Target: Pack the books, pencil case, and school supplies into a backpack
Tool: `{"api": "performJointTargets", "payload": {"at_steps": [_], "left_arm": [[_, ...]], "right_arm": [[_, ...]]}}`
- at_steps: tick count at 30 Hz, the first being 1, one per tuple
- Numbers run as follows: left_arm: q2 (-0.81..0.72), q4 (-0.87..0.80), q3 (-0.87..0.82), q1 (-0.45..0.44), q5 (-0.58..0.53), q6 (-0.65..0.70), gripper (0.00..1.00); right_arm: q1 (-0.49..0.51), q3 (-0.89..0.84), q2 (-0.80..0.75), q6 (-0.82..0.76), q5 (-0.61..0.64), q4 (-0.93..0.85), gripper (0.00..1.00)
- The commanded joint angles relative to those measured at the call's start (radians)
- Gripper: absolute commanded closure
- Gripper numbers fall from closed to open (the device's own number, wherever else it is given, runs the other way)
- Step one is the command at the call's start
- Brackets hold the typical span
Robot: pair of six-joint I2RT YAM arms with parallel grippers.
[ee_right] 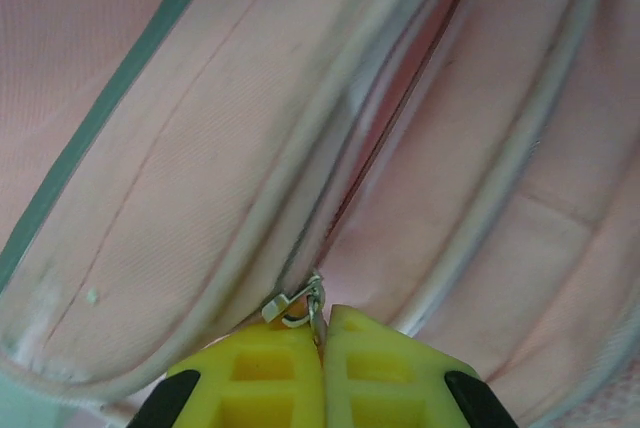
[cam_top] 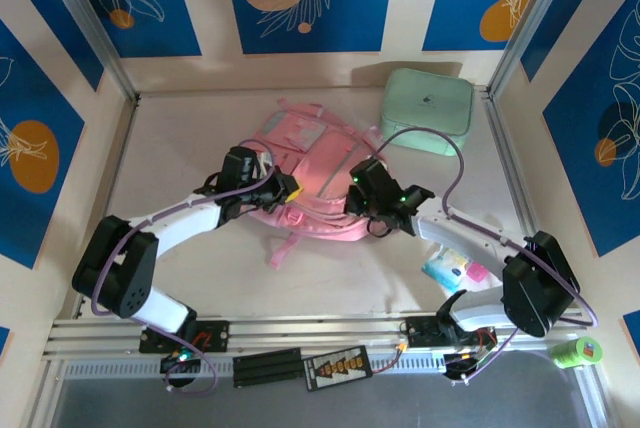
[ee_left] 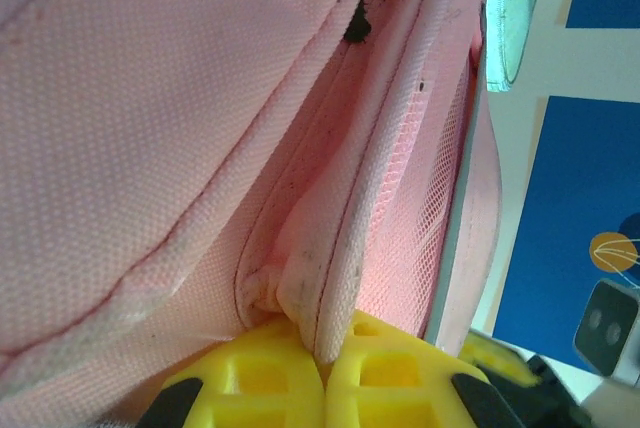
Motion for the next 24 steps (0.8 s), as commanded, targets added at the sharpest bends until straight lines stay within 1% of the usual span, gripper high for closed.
{"api": "performJointTargets", "payload": {"at_steps": [1, 4, 6, 9, 10, 12, 13, 16, 17, 18, 19, 22, 24], "left_arm": [[0.024, -0.071, 0.054, 0.049, -0.001, 0.130, 1.00], [0.061, -0.157, 0.114, 0.088, -0.006, 0.229, 1.00], [0.076, -0.206, 0.157, 0.118, -0.006, 0.297, 1.00], [0.088, -0.313, 0.236, 0.159, -0.038, 0.404, 0.93], [0.086, -0.348, 0.257, 0.174, -0.059, 0.434, 0.88], [0.072, -0.397, 0.280, 0.202, -0.096, 0.470, 0.75], [0.056, -0.420, 0.283, 0.221, -0.114, 0.477, 0.66], [-0.016, -0.469, 0.250, 0.276, -0.185, 0.466, 0.49], [-0.048, -0.469, 0.224, 0.294, -0.193, 0.455, 0.36], [-0.077, -0.465, 0.199, 0.307, -0.196, 0.445, 0.26], [-0.110, -0.461, 0.168, 0.321, -0.194, 0.435, 0.20], [-0.197, -0.454, 0.090, 0.337, -0.184, 0.409, 0.16], [-0.237, -0.445, 0.049, 0.339, -0.148, 0.390, 0.14]], "right_arm": [[-0.042, -0.017, -0.043, -0.122, -0.026, -0.023, 1.00], [-0.020, -0.013, -0.047, -0.195, -0.136, 0.027, 1.00], [-0.011, -0.014, -0.039, -0.210, -0.227, 0.061, 1.00], [0.021, -0.009, -0.008, -0.204, -0.324, 0.118, 1.00], [0.037, -0.004, 0.008, -0.193, -0.338, 0.137, 1.00], [0.067, 0.013, 0.050, -0.172, -0.359, 0.178, 1.00], [0.084, 0.028, 0.080, -0.159, -0.364, 0.197, 1.00], [0.125, 0.109, 0.184, -0.134, -0.385, 0.236, 1.00], [0.138, 0.146, 0.221, -0.131, -0.384, 0.240, 1.00], [0.150, 0.179, 0.252, -0.129, -0.388, 0.246, 1.00], [0.161, 0.216, 0.287, -0.130, -0.396, 0.253, 1.00], [0.185, 0.313, 0.374, -0.131, -0.420, 0.272, 1.00], [0.191, 0.361, 0.414, -0.128, -0.427, 0.279, 1.00]]}}
